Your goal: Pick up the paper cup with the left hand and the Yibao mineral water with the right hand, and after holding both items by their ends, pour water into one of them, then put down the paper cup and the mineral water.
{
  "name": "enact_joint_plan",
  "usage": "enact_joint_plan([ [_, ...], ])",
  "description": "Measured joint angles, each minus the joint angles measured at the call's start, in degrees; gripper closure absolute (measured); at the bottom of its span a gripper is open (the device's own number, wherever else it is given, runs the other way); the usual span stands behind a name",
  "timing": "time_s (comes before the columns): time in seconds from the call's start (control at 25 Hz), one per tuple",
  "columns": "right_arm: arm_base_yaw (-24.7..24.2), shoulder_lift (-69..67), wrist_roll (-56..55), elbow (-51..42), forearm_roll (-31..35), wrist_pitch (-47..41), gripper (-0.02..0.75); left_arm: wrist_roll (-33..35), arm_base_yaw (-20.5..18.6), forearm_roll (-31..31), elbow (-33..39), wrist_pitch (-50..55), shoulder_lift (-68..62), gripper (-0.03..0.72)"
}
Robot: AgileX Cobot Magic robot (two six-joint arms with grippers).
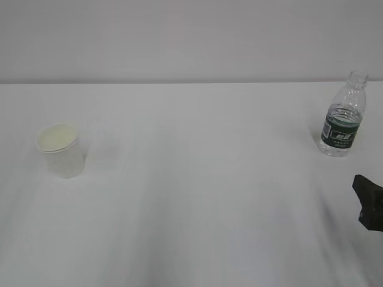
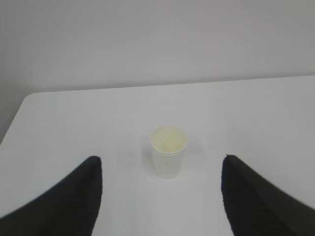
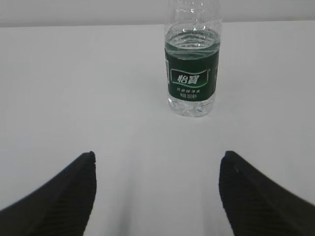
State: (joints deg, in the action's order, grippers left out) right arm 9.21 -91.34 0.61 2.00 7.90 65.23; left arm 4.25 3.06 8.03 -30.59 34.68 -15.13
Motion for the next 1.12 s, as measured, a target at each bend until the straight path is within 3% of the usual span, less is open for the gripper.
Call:
enact_joint_plan([
  [1.12,0.0,-0.13,-0.1,2.03,1.04,0.25,0.148,0.05,0.0,0.1,12.56,-27.56,-16.59,0.158],
])
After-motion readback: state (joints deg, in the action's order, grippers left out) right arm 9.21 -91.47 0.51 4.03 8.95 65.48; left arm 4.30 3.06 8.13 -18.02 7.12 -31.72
